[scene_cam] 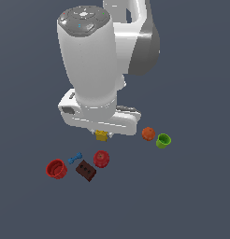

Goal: Pick up a designated object from a clutter of objects.

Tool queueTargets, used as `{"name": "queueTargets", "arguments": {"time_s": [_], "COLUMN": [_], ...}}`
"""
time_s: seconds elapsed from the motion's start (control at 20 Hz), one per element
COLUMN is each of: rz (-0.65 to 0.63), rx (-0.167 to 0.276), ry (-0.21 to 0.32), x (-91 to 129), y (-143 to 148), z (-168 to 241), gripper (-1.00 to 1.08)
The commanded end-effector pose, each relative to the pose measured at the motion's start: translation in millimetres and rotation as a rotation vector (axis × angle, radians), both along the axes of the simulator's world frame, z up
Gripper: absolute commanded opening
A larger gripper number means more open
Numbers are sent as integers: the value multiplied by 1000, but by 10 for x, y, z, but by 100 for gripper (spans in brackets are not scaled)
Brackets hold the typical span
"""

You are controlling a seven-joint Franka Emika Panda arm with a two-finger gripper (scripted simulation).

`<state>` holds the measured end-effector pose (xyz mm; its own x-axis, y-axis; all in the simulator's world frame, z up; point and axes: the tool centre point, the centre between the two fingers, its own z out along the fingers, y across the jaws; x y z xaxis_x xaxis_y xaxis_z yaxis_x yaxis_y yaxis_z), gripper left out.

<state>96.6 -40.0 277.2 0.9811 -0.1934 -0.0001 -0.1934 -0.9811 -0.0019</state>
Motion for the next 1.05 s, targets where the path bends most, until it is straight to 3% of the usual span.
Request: {"name": "queueTargets", "arguments": {"time_s": [0.0, 0.5, 1.0], "rz": [1, 1, 1], "rx": [0, -1, -2], "ry": [0, 0, 0], "x": [-25, -52, -38], "y": [-215, -819, -920], "z": [219, 824, 923], "gripper": [-100, -100, -100]}}
